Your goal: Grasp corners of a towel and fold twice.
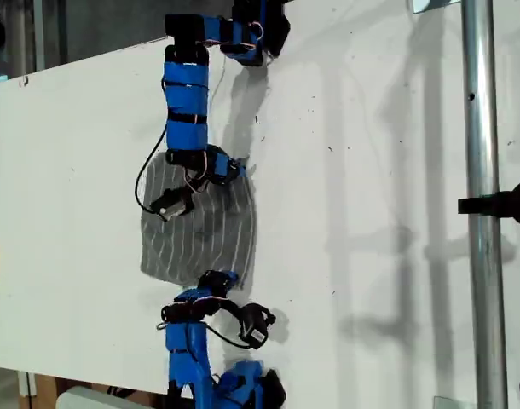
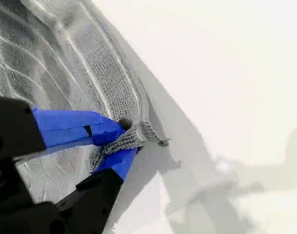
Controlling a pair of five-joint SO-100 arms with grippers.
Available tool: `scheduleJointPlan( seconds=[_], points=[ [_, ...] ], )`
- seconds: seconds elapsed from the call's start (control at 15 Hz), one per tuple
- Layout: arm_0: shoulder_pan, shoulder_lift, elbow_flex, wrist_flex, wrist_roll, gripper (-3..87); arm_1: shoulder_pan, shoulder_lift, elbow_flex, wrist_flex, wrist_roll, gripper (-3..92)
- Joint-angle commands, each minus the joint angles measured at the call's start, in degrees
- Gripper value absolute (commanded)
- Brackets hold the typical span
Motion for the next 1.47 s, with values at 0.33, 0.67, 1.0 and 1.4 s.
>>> scheduleJointPlan(
  seconds=[0.33,0.67,1.0,1.4],
  points=[
    [20.8,3.8,-2.5,-6.8,-16.9,-2.9,-15.6,7.4,-5.4,1.0,15.6,-0.2],
    [-2.8,3.5,-9.1,-0.8,3.2,-2.9,5.1,8.9,-5.4,0.0,5.4,-0.2],
    [-25.9,-2.1,-14.9,1.1,16.5,-2.9,28.9,3.6,-9.6,-9.4,-11.5,-0.2],
    [-26.8,5.9,-10.6,1.0,17.3,-2.9,29.3,10.1,-5.9,-10.2,-12.5,-0.2]
  ],
)
